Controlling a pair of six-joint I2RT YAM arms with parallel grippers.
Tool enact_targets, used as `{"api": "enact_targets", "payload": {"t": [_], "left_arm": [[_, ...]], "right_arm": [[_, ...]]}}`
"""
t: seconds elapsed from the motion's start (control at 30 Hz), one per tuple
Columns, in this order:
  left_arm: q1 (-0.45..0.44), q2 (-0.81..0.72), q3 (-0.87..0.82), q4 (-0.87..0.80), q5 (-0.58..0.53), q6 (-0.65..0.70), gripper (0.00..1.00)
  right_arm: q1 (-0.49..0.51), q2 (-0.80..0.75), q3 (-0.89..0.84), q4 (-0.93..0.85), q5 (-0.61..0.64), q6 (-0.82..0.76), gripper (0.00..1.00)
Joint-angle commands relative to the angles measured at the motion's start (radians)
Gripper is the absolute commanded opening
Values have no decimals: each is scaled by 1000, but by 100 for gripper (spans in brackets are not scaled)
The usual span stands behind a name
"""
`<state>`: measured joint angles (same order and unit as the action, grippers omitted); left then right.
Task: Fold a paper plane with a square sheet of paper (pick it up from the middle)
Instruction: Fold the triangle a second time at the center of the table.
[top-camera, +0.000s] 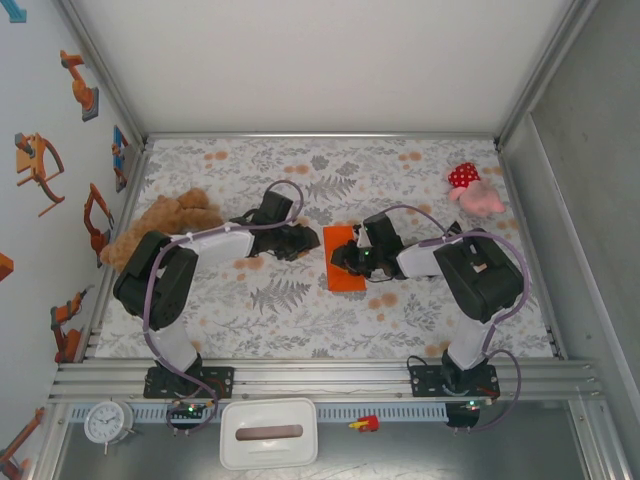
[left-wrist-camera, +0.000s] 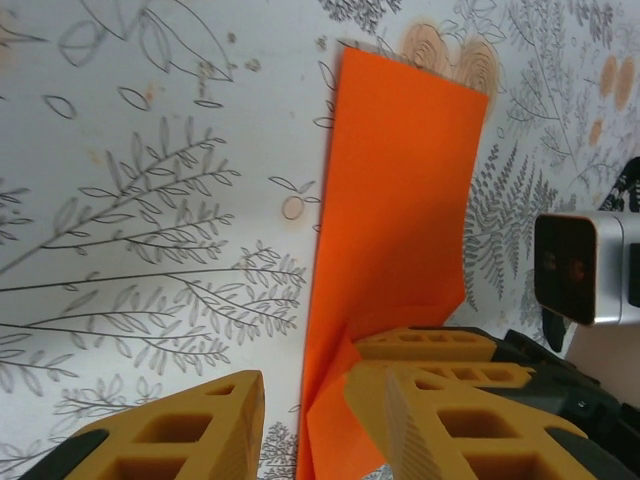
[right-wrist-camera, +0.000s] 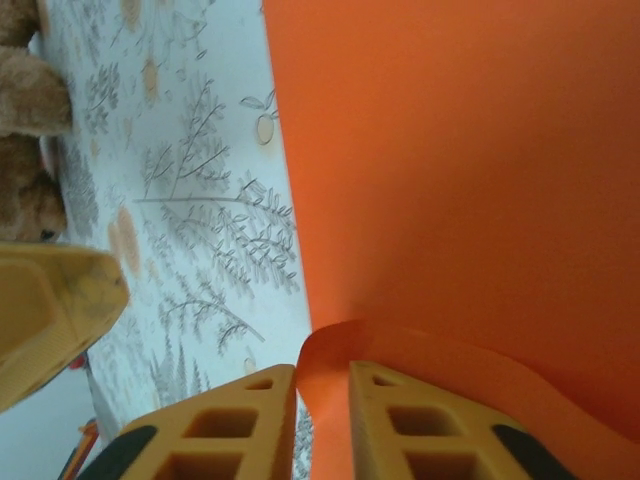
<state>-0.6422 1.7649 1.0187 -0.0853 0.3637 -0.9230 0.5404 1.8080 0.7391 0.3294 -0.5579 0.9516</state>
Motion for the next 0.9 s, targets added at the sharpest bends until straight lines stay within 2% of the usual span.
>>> {"api": "enact_targets", "payload": {"t": [0.0,0.17,0.4,0.6,0.87], "left_arm": [[-21,-2,-13,50,20,-36,37],[-41,14,-21,81,25,-51,32],[-56,20,-26,81,19,-54,26],[-72,42,-6,83,32,-49,20],[-96,93,46,28,11,-18,9]], "right_arm": [[4,34,-41,-75,83,-31,18],[4,40,-37,-90,85,-38,13],[4,50,-36,-96,86,-40,12],[4,63,-27,-114,89,-40,0],[4,70,-23,-129,90,-40,0]]}}
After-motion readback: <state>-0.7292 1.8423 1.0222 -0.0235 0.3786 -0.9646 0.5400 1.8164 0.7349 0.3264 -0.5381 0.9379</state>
